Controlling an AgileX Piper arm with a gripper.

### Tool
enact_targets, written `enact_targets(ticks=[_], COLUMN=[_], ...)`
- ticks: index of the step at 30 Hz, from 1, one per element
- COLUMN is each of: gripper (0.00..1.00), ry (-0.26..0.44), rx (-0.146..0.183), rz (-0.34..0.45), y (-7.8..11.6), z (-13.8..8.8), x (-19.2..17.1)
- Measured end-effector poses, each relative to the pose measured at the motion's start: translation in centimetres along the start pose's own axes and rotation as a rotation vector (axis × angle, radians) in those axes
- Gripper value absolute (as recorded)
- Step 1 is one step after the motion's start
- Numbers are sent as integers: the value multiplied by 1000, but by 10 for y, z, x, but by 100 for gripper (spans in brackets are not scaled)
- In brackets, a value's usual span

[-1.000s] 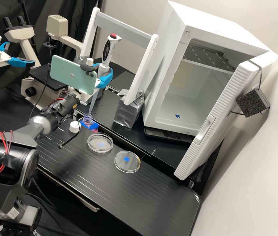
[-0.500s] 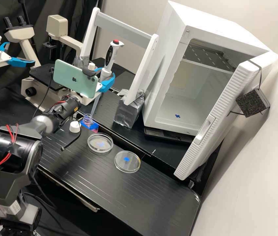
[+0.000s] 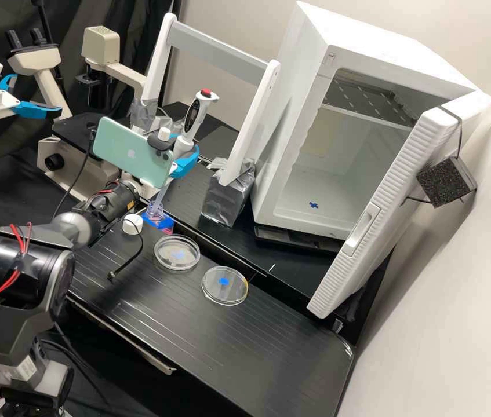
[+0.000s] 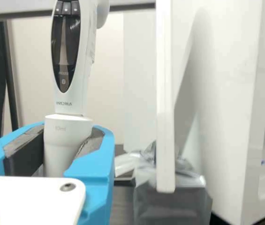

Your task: Use the pipette

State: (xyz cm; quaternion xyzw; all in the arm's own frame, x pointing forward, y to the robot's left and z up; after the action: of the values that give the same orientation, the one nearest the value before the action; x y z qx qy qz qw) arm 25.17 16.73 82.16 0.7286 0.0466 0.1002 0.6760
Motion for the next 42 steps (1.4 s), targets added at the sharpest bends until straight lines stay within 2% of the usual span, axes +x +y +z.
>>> enact_targets(ticks=[4, 11, 13, 19, 26, 35, 39, 42], gripper=[0, 0, 0, 0, 0, 0, 0, 0], ry=[14, 25, 15, -28, -66, -60, -53, -50], rx=[-6, -69, -94, -121, -133, -137, -130, -111], rz=[7, 64, 62, 14, -14, -8, 0, 18], y=[-6, -22, -27, -43, -53, -53, -50, -45], z=[0, 9, 12, 24, 35, 35, 33, 29], x=[-4, -5, -4, -5, -5, -5, -6, -9])
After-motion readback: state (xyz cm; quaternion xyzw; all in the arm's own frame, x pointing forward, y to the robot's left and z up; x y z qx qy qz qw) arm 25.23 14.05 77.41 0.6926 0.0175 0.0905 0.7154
